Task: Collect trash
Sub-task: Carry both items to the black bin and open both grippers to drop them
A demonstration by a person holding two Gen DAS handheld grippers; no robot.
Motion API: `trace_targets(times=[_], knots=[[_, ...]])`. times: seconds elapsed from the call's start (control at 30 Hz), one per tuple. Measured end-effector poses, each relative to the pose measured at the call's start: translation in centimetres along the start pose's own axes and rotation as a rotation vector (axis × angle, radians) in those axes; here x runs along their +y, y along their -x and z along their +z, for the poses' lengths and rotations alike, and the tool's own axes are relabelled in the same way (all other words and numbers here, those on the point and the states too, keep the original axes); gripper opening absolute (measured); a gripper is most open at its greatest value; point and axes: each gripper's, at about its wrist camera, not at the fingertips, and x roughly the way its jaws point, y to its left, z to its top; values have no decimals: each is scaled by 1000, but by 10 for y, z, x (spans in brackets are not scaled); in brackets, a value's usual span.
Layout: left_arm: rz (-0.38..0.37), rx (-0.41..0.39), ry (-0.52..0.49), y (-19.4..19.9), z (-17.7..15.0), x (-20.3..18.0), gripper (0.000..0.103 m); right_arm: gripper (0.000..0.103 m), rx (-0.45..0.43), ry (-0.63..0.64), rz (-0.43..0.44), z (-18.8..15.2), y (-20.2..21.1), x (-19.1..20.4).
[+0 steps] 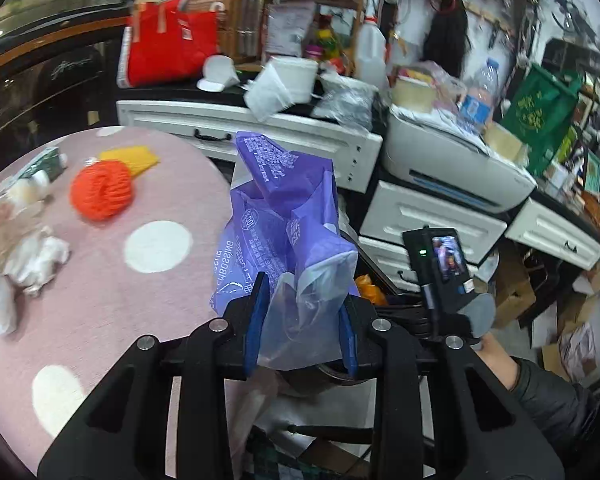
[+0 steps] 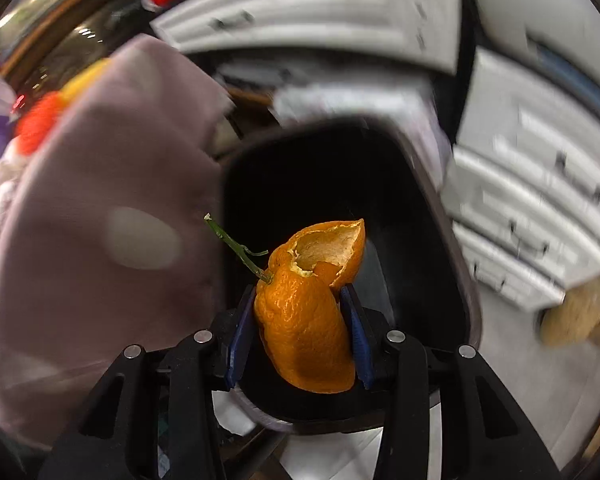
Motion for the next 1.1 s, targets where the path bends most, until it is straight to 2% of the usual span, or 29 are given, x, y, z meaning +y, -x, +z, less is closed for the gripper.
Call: trace_targets(times=[0.2,0.37,0.47,0.67,0.83,0.93,1.1], knots=[[-2,76,-73,-48,-5,-25,32,42,89,-20,-25,-10,-43,-11],[-3,142,-89,-83,-10,-34,32,45,117,-41,-30,-15,-60,-18],[5,174,-82,-100,-13,-34,32,57,108,-32,-46,-14,-58,-16],[25,222,-77,-129,-15,-34,32,59,4,-26,-129,-14,-27,-28],[20,281,-81,-161,-18,-39,32,66,-131,-53,-224,-25,19,-48],[15,337,-73,-182,-23,-42,32,69,-191,-106,-238,-32,41,-60],[26,377,-107,-200,-29,-51,32,72,-273,-177,-231,-48,72,-75]])
